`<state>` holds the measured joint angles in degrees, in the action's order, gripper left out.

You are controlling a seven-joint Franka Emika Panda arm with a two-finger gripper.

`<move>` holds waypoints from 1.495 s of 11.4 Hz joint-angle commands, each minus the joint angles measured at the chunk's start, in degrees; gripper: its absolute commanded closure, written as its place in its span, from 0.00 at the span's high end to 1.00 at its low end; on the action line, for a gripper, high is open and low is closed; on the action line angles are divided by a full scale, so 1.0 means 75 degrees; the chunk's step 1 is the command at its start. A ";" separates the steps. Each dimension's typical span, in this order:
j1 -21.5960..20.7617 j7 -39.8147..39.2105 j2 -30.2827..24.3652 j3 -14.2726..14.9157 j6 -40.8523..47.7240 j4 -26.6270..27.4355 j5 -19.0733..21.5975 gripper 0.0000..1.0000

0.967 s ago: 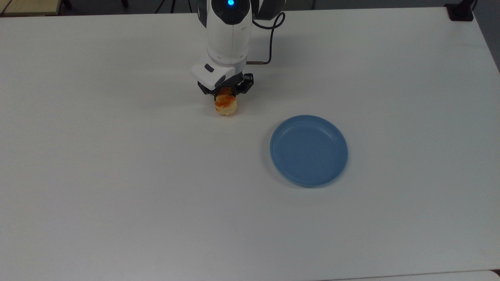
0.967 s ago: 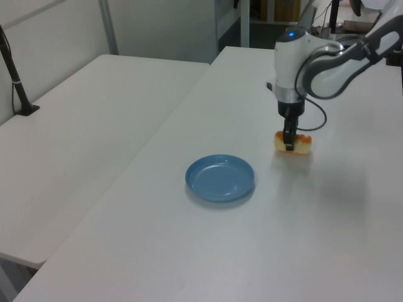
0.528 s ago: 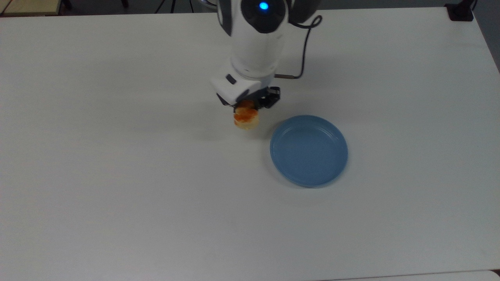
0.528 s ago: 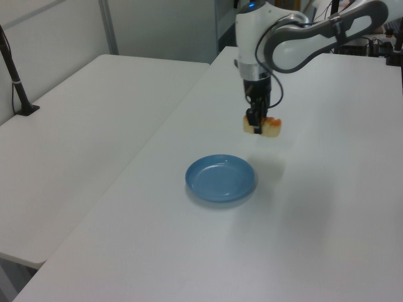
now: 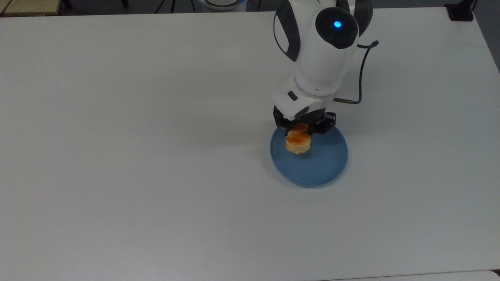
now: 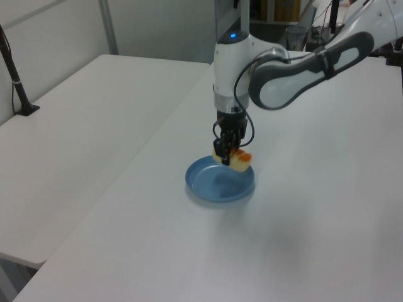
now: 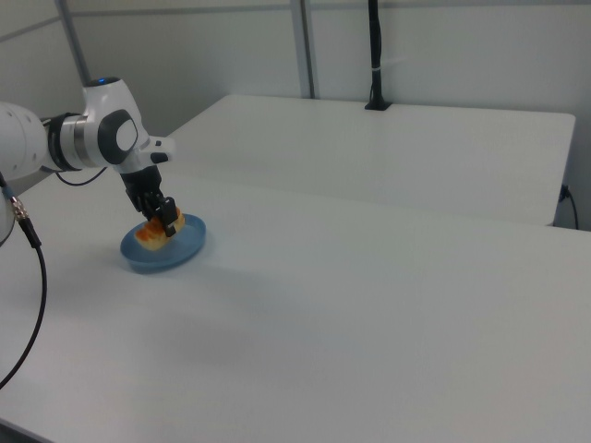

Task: Put the bread on a plate
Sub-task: 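Open the gripper to release the roll and lift away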

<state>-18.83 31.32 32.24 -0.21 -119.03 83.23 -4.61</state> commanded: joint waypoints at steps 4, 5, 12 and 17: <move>-0.0172 0.0383 0.0775 0.0110 -0.0231 -0.0750 -0.0053 0.94; -0.0184 0.0371 0.0764 0.0110 -0.0219 -0.0750 -0.0065 0.99; 0.0481 -0.1159 -0.1307 0.0180 0.1707 -0.0048 -0.0181 1.00; 0.2005 -0.3083 -0.4201 0.0157 0.2943 0.1487 -0.0077 1.00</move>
<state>-7.45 12.24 13.76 1.16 -98.45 84.03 -5.78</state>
